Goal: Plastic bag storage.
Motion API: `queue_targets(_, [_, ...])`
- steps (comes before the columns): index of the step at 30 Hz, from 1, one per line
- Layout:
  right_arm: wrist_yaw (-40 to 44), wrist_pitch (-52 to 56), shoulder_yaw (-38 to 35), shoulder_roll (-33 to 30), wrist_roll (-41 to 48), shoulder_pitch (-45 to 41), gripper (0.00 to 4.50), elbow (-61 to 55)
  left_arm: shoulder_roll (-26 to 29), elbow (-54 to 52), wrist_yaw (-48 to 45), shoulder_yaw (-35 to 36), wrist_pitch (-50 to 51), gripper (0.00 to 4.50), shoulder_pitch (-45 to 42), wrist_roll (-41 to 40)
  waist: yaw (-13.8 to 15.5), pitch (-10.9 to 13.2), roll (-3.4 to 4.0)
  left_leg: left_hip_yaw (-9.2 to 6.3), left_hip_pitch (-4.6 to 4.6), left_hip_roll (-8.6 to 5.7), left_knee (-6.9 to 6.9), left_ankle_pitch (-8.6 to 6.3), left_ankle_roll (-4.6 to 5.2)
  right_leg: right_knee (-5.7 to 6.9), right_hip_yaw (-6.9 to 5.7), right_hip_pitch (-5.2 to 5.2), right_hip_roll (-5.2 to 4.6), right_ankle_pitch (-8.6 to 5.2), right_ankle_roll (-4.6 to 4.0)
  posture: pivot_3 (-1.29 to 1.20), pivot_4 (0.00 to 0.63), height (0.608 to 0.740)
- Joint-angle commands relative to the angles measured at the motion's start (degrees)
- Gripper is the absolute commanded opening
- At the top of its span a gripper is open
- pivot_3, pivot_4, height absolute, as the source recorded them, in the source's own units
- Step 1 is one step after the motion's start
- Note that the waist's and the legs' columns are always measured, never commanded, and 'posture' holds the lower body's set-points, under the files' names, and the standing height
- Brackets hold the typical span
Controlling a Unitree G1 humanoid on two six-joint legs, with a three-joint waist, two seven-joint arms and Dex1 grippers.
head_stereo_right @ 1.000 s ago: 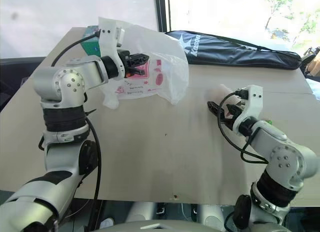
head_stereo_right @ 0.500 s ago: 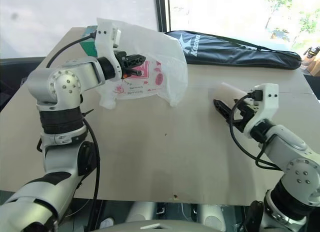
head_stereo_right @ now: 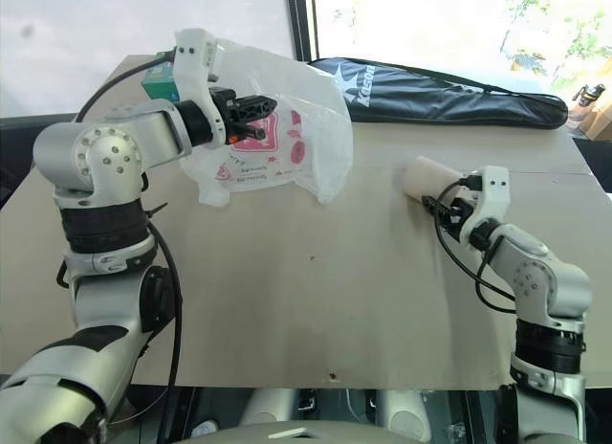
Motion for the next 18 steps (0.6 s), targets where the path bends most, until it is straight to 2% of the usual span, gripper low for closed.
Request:
queue_targets(1, [3.9,-5.6,1.4,-0.6,-0.9,-0.7,0.64,0.7,0.7,-1.5,-0.3,0.4,-0.7,0.00,-2.0,-0.7,0.1,0.0,0.00,0.00,0.00,0.00,0.00,0.00,0.00,-0.01,-0.01,0.00,-0.04,0.00,0.00,0.00,0.150,0.740])
queue_targets(2, [4.7,-6.2,1.6,-0.5,-0.4,-0.5,0.18,-0.2,0.5,-1.2,-0.1,0.9,-0.4,0.00,-2.4,-0.8,0.1,0.0,0.00,0.00,-0.01,0.00,0.00,0.00,0.00,-0.02,-0.01,0.00,-0.06,0.00,0.00,0.00,0.150,0.740])
queue_targets(3, [5.4,-6.3,1.7,-0.5,0.3,-0.2,0.08,-1.5,0.4,-0.7,0.1,1.3,0.0,0.00,-2.8,-1.0,0.1,0.0,0.00,0.00,-0.02,0.00,0.00,0.00,0.00,-0.02,-0.02,0.00,-0.08,0.00,0.00,0.00,0.150,0.740])
queue_targets(5, [6.4,-4.1,1.6,-0.7,3.4,0.9,0.08,-6.7,0.5,0.4,0.1,1.5,0.7,0.00,-4.0,-1.2,0.1,0.0,0.01,-0.01,-0.02,0.00,0.00,0.00,0.00,-0.01,-0.04,0.00,-0.10,0.00,0.00,0.00,0.150,0.740])
queue_targets(8, [6.6,3.6,0.6,-1.1,15.7,3.8,0.08,-20.6,0.9,2.6,-0.2,1.0,2.6,0.00,-6.3,-1.4,0.1,0.0,0.05,-0.06,-0.04,0.02,-0.02,0.00,0.00,-0.01,-0.08,0.00,-0.10,0.00,0.00,0.00,0.150,0.740])
queue_targets(12, [0.9,9.6,2.3,-0.9,30.3,4.8,0.08,-32.6,0.9,5.8,-0.8,0.4,0.9,0.00,-8.7,-1.1,0.0,0.1,0.06,-0.06,0.00,0.03,-0.04,0.00,-0.01,0.00,-0.08,0.00,-0.12,0.00,0.00,0.00,0.150,0.740])
queue_targets(14, [-3.7,11.2,5.7,0.6,33.8,2.2,0.08,-33.7,0.3,7.9,-1.3,-0.2,-0.1,0.00,-10.2,-1.0,0.0,0.1,0.05,-0.07,0.03,0.03,-0.01,0.00,-0.01,0.02,-0.10,0.02,-0.12,0.00,0.00,0.00,0.150,0.740])
queue_targets(16, [-7.9,12.3,10.0,3.7,33.7,-2.8,0.08,-30.7,-0.6,9.8,-1.8,-0.6,-0.9,0.00,-11.8,-1.2,-0.2,0.1,0.05,-0.05,0.05,0.03,0.03,0.00,-0.01,0.06,-0.09,0.02,-0.12,0.00,0.00,0.00,0.150,0.740])
queue_targets(18, [-8.2,12.3,16.4,6.2,27.5,-9.6,0.08,-23.1,-1.6,10.8,-2.5,-0.9,-0.8,0.00,-13.3,-1.8,-0.2,0.1,0.05,-0.02,0.06,0.01,0.07,0.01,-0.01,0.10,-0.07,0.02,-0.12,0.00,0.00,0.00,0.150,0.740])
